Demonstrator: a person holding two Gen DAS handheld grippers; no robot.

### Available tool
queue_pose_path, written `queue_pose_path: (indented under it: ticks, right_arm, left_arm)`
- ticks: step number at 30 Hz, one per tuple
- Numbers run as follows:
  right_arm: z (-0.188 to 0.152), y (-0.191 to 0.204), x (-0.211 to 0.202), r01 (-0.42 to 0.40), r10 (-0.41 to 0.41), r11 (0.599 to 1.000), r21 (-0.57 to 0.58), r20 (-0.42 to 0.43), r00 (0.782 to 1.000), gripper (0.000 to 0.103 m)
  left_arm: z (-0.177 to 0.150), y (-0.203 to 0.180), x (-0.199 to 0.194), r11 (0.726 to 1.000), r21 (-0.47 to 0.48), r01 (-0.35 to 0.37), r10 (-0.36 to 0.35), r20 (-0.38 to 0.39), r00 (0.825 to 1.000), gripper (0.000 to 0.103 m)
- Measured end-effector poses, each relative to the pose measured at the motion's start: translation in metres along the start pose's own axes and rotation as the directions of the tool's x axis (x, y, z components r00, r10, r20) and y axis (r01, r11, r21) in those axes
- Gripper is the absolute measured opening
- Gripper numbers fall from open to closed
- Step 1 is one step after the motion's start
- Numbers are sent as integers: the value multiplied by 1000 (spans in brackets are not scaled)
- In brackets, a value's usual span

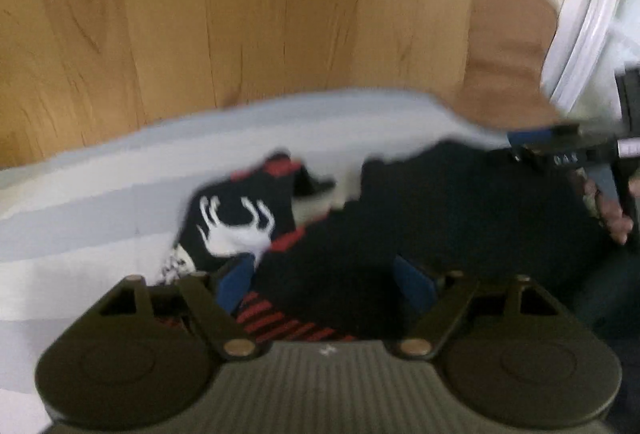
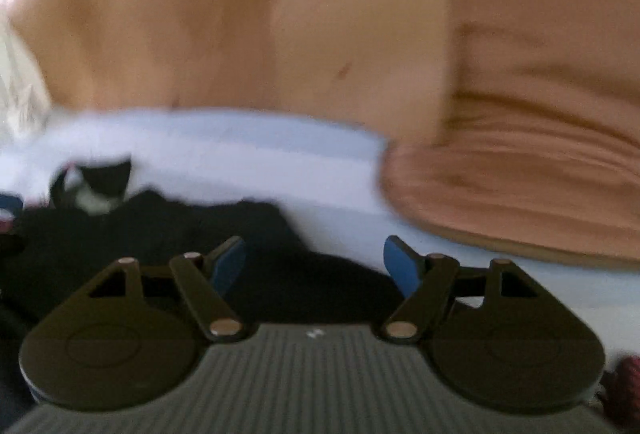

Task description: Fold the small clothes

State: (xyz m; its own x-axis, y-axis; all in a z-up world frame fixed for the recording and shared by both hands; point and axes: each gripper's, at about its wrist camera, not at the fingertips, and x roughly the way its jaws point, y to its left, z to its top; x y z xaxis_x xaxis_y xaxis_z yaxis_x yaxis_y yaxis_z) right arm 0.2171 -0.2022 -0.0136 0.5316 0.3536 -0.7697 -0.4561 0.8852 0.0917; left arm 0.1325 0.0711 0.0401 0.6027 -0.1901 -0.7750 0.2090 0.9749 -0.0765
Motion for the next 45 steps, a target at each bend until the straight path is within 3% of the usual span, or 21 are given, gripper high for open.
queue_pose_path:
  ticks: [1, 2, 3, 4, 9, 11, 13, 14, 15, 16, 17, 19, 23, 26, 29, 32, 35, 37, 39, 42, 45]
  right_arm:
    - [1, 4, 12, -2, 1, 1000, -8, -23, 1000, 74]
    - [2, 1, 15, -11, 11, 1000, -5, -15, 1000, 64]
    - [-1, 2, 11, -37, 37, 999, -12, 1, 999, 23]
    - [1, 1, 6, -74, 74, 997, -17, 1, 997, 16]
    - [19, -3, -38, 63, -53, 997, -52, 180, 982, 14]
    - [37, -13, -49, 135, -128, 991, -7, 273, 953, 15]
    - [48, -22, -46, 199, -201, 979, 39, 312, 928, 19]
    - [50, -23, -36, 279, -276, 960, 37, 307, 911, 24]
    - [51, -23, -20, 365, -357, 931, 21, 266, 895, 45]
    - [52, -24, 1, 430, -422, 903, 6, 201, 884, 55]
    - [46, -28, 7, 462, -458, 887, 6, 152, 876, 54]
    - [31, -36, -3, 406, -409, 912, 53, 138, 902, 54]
    - [7, -26, -42, 274, -292, 954, 119, 174, 941, 54]
    - [9, 2, -61, 141, -154, 987, 79, 197, 968, 54]
    - [14, 59, -75, 7, 3, 999, -46, 214, 977, 55]
    - [18, 131, -84, -71, 128, 961, -269, 203, 971, 62]
    - [17, 204, -78, -98, 207, 841, -532, 149, 967, 68]
    - [22, 236, -59, -97, 208, 756, -648, 97, 973, 70]
    - [20, 263, -46, -127, 201, 715, -687, 28, 979, 76]
    - [21, 290, -14, -116, 103, 721, -683, -60, 993, 81]
    - [24, 293, 23, -25, -54, 764, -645, -103, 993, 77]
  left_arm:
    - [-3, -2, 5, 1000, 10, -13, 13, -23, 1000, 67]
    - [-4, -6, 10, 1000, 22, -22, 23, -38, 999, 41]
    - [-7, -7, 11, 999, 35, -34, 36, -43, 998, 26]
    - [-7, -10, 8, 998, 48, -36, 37, -29, 999, 23]
    - [13, -27, -13, 992, 83, -92, 79, 155, 985, 18]
    - [32, -33, -14, 990, 39, -134, 121, 238, 964, 24]
    - [50, -42, -1, 972, 6, -233, 221, 290, 931, 44]
    - [56, -45, 10, 962, 7, -271, 259, 276, 926, 50]
    - [61, -46, 21, 961, 19, -277, 265, 238, 934, 50]
    - [62, -41, 26, 965, 5, -262, 256, 192, 947, 49]
    - [60, -34, 23, 969, -24, -247, 247, 175, 953, 47]
    - [47, -11, -3, 978, -91, -188, 203, 207, 957, 48]
    - [12, 53, -63, 951, -260, -166, 237, 269, 933, 56]
    - [-26, 97, -94, 901, -401, -165, 287, 265, 920, 57]
    - [-70, 123, -106, 839, -520, -159, 332, 257, 908, 59]
    - [-99, 138, -90, 785, -605, -132, 336, 237, 912, 59]
    - [-118, 142, -70, 758, -643, -112, 308, 202, 930, 59]
    - [-116, 142, -62, 761, -635, -135, 313, 178, 933, 58]
    - [-116, 144, -68, 767, -627, -134, 325, 201, 924, 59]
    - [-121, 152, -74, 752, -641, -157, 367, 209, 906, 59]
    - [-126, 161, -83, 715, -692, -102, 349, 227, 909, 59]
